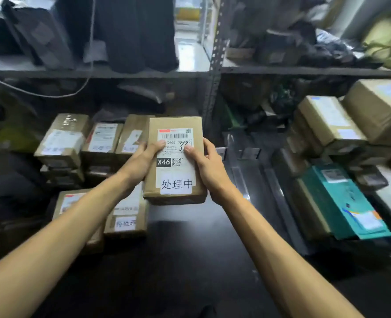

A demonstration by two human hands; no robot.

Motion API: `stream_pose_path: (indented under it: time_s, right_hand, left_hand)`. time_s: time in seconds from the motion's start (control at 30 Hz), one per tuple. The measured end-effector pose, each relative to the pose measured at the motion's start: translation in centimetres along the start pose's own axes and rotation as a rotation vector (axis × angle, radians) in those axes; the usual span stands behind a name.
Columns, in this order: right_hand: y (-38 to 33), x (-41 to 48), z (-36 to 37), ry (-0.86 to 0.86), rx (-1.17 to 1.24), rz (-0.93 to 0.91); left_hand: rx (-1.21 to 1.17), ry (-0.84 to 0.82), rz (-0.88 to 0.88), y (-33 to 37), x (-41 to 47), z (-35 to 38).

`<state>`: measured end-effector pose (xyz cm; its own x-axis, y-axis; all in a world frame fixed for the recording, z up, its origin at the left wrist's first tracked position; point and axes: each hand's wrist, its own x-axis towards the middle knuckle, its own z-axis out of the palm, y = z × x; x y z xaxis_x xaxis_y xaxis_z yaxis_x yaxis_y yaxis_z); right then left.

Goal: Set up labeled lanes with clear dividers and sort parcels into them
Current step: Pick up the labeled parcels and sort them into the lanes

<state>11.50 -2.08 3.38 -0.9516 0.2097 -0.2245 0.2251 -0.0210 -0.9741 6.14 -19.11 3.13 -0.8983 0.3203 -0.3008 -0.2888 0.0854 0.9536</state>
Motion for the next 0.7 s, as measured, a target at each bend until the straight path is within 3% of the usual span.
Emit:
stream_pose_path:
  time_s: [0.43, 0.7]
  right_hand:
    - [-2.6, -5.4, -17.0, 0.381, 0.019, -0.09]
    - [-3.6, -10.7, -22.8, 0.623, 0.009, -0.006]
  left_hand:
    - [0.001, -0.35, 0.013, 5.0, 1.2, 18.1]
    - [0.084, -0.587, 0.109, 6.7, 0.0, 26.2]
